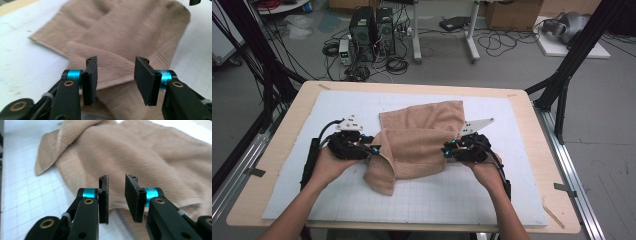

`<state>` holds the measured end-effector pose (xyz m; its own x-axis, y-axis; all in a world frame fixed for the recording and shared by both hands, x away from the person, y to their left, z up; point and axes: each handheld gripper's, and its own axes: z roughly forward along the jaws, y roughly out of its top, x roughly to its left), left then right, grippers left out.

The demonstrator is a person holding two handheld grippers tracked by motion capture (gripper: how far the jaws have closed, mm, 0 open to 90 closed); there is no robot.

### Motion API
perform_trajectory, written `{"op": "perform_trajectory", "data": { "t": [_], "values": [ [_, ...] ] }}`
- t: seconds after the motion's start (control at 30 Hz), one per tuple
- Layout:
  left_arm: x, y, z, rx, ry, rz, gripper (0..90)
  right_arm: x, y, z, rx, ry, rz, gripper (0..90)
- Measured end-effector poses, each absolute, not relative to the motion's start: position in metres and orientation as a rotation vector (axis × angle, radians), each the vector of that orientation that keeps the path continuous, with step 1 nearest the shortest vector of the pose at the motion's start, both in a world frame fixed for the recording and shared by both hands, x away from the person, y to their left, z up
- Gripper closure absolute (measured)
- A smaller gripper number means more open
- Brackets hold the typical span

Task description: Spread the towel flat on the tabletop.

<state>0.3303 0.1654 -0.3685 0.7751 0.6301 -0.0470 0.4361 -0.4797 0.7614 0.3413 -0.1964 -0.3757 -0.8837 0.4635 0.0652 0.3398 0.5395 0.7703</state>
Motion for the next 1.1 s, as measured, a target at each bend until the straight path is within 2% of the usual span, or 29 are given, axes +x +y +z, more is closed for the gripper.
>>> {"op": "perform_trajectory", "data": {
  "t": [0.17, 0.23, 0.4, 0.5, 0.57, 0.67, 1.1],
  "values": [
    [0.335, 0.144, -0.397, 2.239, 0.802, 0.280, 51.4, 0.339, -0.179, -0.401, 0.657, 2.704, 1.191, 63.6],
    [0.338, 0.140, -0.407, 2.274, 0.800, 0.286, 54.4, 0.342, -0.175, -0.410, 0.669, 2.721, 1.179, 63.6],
    [0.340, 0.137, -0.414, 2.317, 0.761, 0.334, 74.9, 0.348, -0.168, -0.430, 0.697, 2.774, 1.095, 68.0],
    [0.343, 0.142, -0.414, 2.291, 0.776, 0.300, 83.8, 0.349, -0.165, -0.434, 0.699, 2.782, 1.086, 76.2],
    [0.343, 0.144, -0.412, 2.285, 0.769, 0.300, 85.3, 0.350, -0.165, -0.434, 0.693, 2.790, 1.092, 81.6],
    [0.341, 0.148, -0.408, 2.261, 0.768, 0.302, 86.0, 0.351, -0.168, -0.433, 0.686, 2.802, 1.119, 83.7],
    [0.325, 0.194, -0.388, 2.163, 0.813, 0.334, 86.3, 0.330, -0.210, -0.400, 0.689, 2.700, 1.193, 83.9]
  ]
}}
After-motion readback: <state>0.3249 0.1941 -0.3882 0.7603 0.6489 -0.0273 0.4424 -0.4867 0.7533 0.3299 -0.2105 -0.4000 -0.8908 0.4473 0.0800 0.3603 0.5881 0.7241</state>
